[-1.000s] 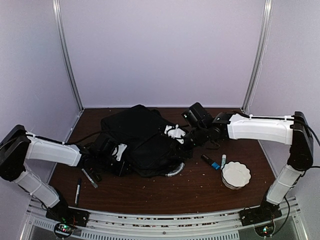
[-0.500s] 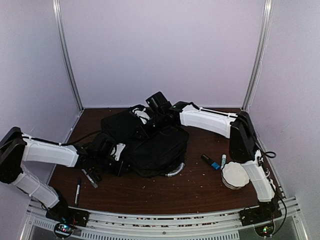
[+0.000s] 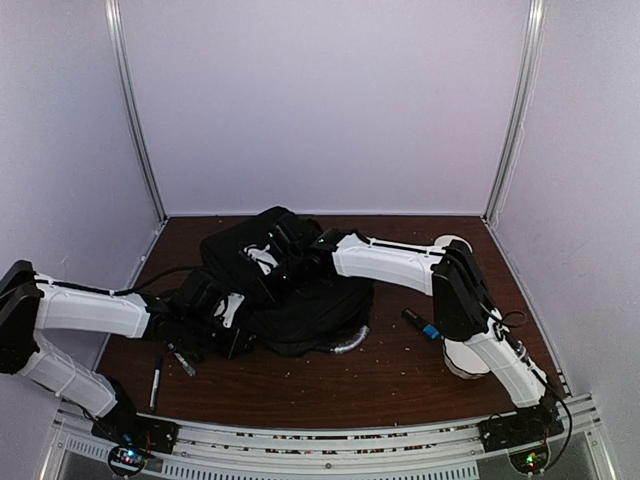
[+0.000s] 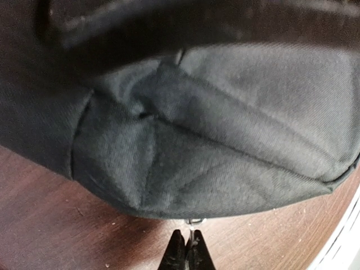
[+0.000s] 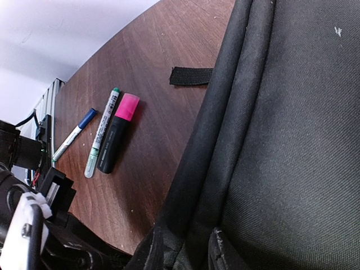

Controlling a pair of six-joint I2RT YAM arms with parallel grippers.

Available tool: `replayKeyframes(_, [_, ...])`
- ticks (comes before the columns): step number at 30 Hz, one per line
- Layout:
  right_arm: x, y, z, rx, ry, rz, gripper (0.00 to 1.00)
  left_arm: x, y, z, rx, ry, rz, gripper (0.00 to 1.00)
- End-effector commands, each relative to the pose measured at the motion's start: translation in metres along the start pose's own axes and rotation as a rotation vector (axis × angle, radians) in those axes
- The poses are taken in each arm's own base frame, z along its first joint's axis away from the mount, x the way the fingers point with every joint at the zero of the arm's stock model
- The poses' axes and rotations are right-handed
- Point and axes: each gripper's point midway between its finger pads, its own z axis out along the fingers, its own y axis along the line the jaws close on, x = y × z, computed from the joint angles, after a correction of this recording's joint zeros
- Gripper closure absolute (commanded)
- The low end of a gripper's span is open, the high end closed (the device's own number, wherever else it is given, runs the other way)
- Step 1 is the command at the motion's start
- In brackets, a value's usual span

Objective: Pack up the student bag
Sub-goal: Adjust the student bag at the center of the board.

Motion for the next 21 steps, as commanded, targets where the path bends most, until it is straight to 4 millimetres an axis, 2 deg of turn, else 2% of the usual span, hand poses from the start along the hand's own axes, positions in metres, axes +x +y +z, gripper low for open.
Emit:
replayKeyframes(1, [0.047, -0.018, 0.027, 0.024, 0.113, 0.096, 0.71, -0.004, -0.001, 0.002, 0.002, -0.026, 0.007, 1.00])
replayKeyframes(3, [0.045, -0.020, 0.026, 0.029, 0.107, 0.100, 0.72, -0.004, 0.000, 0.003, -0.003, -0.025, -0.005, 1.00])
replayKeyframes(5, [0.044, -0.021, 0.027, 0.032, 0.102, 0.106, 0.72, -0.004, -0.007, 0.002, 0.017, -0.021, -0.009, 1.00])
replayKeyframes(9, [0.050, -0.030, 0.036, 0.053, 0.108, 0.135, 0.74, -0.013, -0.046, 0.004, 0.089, -0.024, 0.075, 1.00])
replayKeyframes(15, [0.064, -0.033, 0.052, 0.005, 0.127, 0.189, 0.76, -0.028, -0.109, 0.019, 0.214, -0.037, 0.241, 1.00])
replayKeyframes(21, [0.060, -0.025, 0.054, -0.057, 0.114, 0.204, 0.77, -0.041, -0.146, 0.029, 0.285, -0.072, 0.345, 1.00])
